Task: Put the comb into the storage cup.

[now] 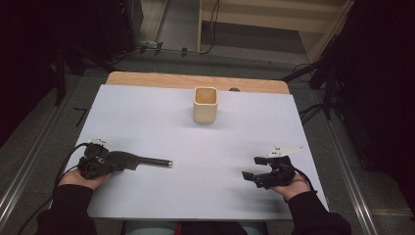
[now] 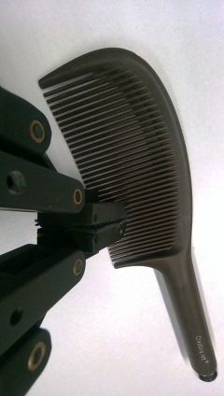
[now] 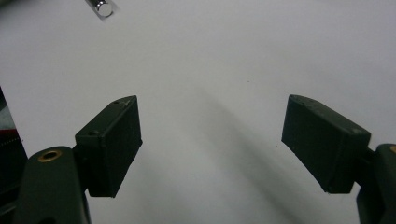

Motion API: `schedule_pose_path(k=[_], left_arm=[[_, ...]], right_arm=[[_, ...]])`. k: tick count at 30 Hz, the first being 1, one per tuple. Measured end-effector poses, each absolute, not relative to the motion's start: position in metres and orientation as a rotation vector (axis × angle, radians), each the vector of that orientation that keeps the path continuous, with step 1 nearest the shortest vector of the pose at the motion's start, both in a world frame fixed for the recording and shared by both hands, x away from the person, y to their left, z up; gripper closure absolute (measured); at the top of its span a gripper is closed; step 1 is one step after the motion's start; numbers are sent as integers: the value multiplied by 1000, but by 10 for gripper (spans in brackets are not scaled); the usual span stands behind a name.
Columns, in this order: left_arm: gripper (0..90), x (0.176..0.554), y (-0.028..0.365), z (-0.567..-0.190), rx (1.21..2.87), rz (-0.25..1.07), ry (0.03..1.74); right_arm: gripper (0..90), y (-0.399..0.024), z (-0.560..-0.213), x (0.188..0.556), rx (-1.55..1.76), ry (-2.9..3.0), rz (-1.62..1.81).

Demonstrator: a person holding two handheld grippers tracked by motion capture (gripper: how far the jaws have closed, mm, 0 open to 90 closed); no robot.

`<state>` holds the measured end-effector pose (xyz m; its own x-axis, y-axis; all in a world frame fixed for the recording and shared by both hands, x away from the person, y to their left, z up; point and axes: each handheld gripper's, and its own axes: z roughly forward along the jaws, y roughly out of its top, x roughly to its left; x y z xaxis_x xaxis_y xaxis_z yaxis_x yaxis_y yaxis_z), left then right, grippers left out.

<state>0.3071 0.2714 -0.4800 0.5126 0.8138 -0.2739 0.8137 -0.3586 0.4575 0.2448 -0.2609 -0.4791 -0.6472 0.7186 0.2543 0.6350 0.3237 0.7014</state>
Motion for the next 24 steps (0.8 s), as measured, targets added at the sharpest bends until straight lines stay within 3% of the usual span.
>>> schedule_pose_path(k=[24], left_arm=[[900,339,262,-481,2191,117,1334]], right_arm=[[180,-261,-479,244,1266,2474,1228]])
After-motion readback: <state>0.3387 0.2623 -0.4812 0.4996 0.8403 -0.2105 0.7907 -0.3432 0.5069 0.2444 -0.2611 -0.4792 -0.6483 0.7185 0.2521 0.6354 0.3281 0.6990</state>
